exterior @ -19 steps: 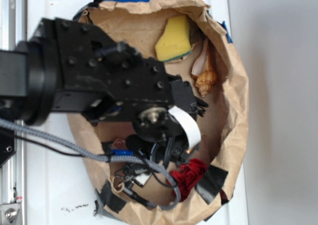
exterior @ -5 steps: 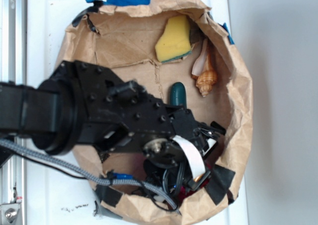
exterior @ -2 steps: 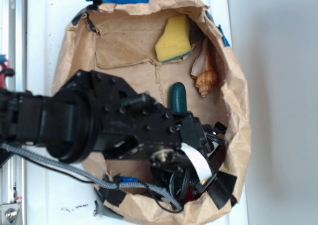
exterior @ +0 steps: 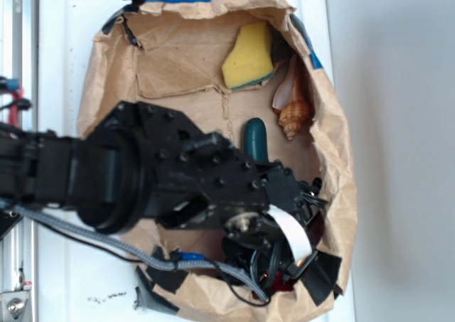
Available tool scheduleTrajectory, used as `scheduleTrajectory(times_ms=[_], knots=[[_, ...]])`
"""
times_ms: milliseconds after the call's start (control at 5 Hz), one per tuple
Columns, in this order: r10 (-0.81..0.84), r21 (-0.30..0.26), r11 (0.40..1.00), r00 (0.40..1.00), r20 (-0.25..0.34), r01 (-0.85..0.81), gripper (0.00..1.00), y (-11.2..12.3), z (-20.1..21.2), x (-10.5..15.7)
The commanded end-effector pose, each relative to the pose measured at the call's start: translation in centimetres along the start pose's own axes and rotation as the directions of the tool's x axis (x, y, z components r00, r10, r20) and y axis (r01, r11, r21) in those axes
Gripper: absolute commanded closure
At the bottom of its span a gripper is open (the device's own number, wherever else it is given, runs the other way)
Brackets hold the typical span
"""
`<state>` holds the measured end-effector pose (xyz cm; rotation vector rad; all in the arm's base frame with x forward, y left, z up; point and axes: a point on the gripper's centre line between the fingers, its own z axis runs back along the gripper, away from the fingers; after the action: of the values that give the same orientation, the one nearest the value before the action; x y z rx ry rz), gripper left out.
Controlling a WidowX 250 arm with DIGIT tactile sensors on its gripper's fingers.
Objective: Grab the red paper.
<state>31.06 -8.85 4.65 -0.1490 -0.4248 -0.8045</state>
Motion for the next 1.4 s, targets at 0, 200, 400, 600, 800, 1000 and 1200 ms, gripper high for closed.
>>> scheduleTrajectory(times_ms=[0, 200, 400, 600, 800, 1000, 1200], knots=[[-0.008, 0.019, 1.000, 0.999, 0.039, 0.007, 1.00, -0.1, 0.7, 1.5], [-0.010, 0.025, 1.000, 0.999, 0.033, 0.009, 1.00, -0.2, 0.7, 1.4], [-0.013, 0.027, 1.000, 1.000, 0.022, 0.012, 1.00, -0.2, 0.5, 1.3], [-0.012, 0.027, 1.000, 1.000, 0.020, 0.011, 1.00, -0.2, 0.4, 1.1], [-0.002, 0.021, 1.000, 1.000, 0.013, 0.002, 1.00, -0.2, 0.8, 0.9], [0.012, 0.002, 1.000, 1.000, 0.002, -0.012, 1.00, -0.4, 1.9, 0.7], [0.051, -0.032, 0.998, 0.997, -0.060, -0.053, 1.00, -0.2, 3.7, 0.5]])
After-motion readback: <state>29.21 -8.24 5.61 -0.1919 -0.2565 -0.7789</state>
